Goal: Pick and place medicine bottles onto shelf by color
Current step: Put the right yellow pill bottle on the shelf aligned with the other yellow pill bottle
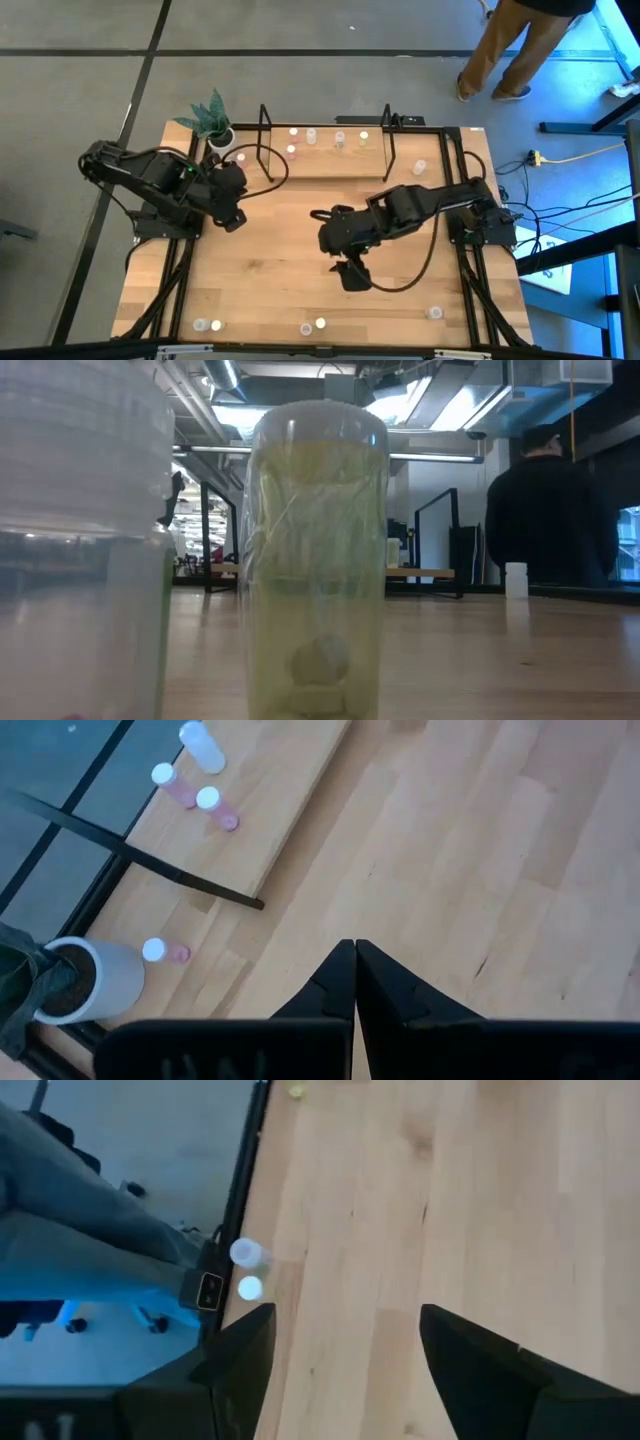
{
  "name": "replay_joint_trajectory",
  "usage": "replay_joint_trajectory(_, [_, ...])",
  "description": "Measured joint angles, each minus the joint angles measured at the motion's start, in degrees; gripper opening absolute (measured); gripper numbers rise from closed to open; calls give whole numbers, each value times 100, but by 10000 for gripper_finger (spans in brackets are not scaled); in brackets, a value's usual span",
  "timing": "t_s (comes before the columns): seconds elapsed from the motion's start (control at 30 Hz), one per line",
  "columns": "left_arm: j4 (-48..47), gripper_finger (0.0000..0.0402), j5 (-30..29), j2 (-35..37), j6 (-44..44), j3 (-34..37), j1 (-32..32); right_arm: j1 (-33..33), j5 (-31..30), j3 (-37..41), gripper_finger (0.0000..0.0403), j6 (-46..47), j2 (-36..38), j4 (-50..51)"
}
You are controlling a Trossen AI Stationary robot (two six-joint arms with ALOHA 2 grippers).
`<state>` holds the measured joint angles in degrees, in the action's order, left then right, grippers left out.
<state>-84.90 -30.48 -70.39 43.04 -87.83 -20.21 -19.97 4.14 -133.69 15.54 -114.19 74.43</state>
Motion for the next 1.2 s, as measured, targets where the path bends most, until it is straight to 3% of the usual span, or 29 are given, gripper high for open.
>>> replay_joint_trajectory(0.5, [2, 2, -18, 37, -10, 0, -515, -377, -21, -7, 249, -813, -15, 223])
replay_joint_trajectory(0.63, [2, 1, -21, 37, -10, 0, -632, -563, -297, -9, 249, -838, -75, 65])
replay_joint_trajectory(0.9, [-94, 2, -48, 37, -13, 0, -948, -845, -357, -7, 249, -121, -736, -309])
replay_joint_trajectory(1.2, [-129, 2, -57, 37, -15, 0, -1250, -1012, 245, 0, 249, -267, -1452, -515])
